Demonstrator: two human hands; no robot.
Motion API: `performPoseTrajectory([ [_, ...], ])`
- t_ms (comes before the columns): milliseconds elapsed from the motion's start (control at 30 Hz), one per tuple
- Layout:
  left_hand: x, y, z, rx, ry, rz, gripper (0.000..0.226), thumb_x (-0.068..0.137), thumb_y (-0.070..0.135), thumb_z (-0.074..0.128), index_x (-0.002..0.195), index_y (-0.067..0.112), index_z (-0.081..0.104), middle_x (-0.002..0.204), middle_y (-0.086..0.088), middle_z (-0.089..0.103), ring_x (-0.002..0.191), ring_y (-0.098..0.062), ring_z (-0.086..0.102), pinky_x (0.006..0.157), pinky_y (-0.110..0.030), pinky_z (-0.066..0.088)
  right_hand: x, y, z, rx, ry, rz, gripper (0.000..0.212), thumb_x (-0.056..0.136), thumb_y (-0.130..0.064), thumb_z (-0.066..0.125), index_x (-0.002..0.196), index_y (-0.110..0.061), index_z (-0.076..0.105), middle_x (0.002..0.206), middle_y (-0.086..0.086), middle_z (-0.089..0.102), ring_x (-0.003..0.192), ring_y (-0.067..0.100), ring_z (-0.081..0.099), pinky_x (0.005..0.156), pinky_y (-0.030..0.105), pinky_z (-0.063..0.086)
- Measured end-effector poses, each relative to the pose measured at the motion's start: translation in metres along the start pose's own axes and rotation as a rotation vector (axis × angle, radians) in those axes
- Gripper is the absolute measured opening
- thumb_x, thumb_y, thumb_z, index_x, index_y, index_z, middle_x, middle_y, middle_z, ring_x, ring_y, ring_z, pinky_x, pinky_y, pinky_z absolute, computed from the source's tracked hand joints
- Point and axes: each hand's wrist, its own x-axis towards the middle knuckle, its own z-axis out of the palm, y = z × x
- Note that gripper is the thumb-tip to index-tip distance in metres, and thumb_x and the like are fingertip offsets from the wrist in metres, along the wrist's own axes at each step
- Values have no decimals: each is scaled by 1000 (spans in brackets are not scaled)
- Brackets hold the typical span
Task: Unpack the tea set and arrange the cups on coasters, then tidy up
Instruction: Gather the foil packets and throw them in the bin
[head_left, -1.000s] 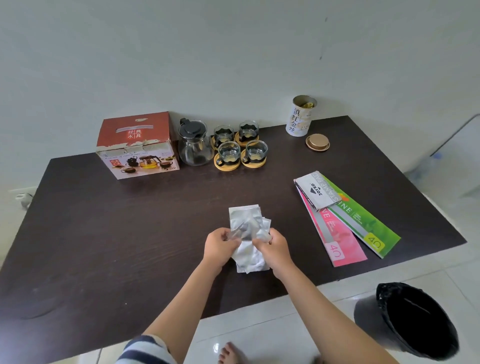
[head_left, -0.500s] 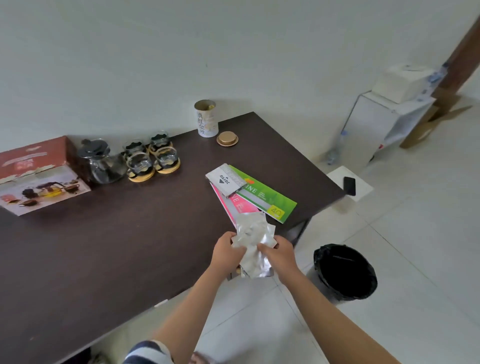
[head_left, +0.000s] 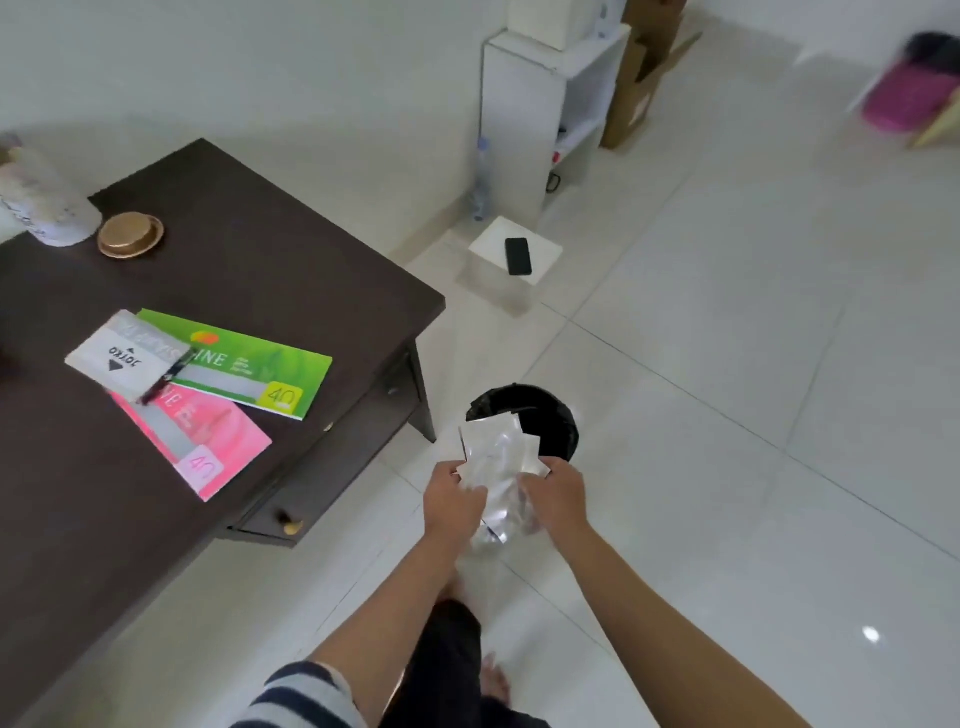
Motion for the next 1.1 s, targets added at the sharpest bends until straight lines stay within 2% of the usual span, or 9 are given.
performPoseTrajectory([
  [233,73,-15,63,124,-98,-75,36,73,7,64,109,13,59,105,-1,62,92,-21,61,81,-38,54,82,25,-12,-46,20,172,14,74,-5,58,62,-11,53,58,1,51,57,19,51,59,28,44],
  [367,121,-27,96,195,-117,-100,38,77,11,67,114,13,58,118,-2,59,105,-19,57,89,-33,49,139,44,-9,-67,25,236,9,81,-6,60,80,-11,54,66,-4,49,70,18,53,69,29,45],
  [533,180,-55,135,199,-109,-148,42,86,6,58,127,11,48,126,-4,53,67,2,46,58,-9,35,209,84,12,-68,44,293,41,83,-12,64,122,-4,58,101,6,61,88,18,56,76,23,40],
  [567,193,-62,142,195,-117,-157,44,88,7,56,130,12,46,128,-4,52,65,3,44,56,-8,33,223,92,17,-54,45,308,37,84,-10,64,121,-8,59,103,6,59,91,18,54,78,23,39],
  [633,213,-74,151,188,-159,-170,51,90,9,54,138,15,39,134,-3,49,73,-2,50,64,-12,41,249,105,26,-55,63,323,17,83,-5,62,90,-19,56,81,1,51,78,18,48,70,24,39],
  [733,233,-90,159,164,-265,-177,64,90,17,55,147,26,26,146,-5,39,119,-24,50,96,-30,45,281,122,38,-120,90,355,20,81,-9,62,71,-13,45,66,1,41,68,21,44,67,33,46],
  [800,240,-97,160,153,-303,-167,69,91,22,55,149,29,18,152,4,29,135,-21,35,105,-30,35,296,131,44,-158,74,344,12,85,-16,61,86,-6,54,80,9,52,76,26,52,71,35,46],
  [933,232,-101,149,111,-278,-187,70,93,30,54,151,27,14,156,3,22,140,-18,28,105,-28,30,295,130,47,-162,27,336,57,93,-24,58,141,-1,40,142,15,47,129,32,45,102,35,39],
  [1100,194,-76,121,98,-191,-189,66,93,33,54,150,27,19,155,4,25,140,-18,28,102,-26,29,246,99,39,-155,3,309,55,93,-22,56,142,-4,41,143,12,47,129,30,46,104,35,39],
])
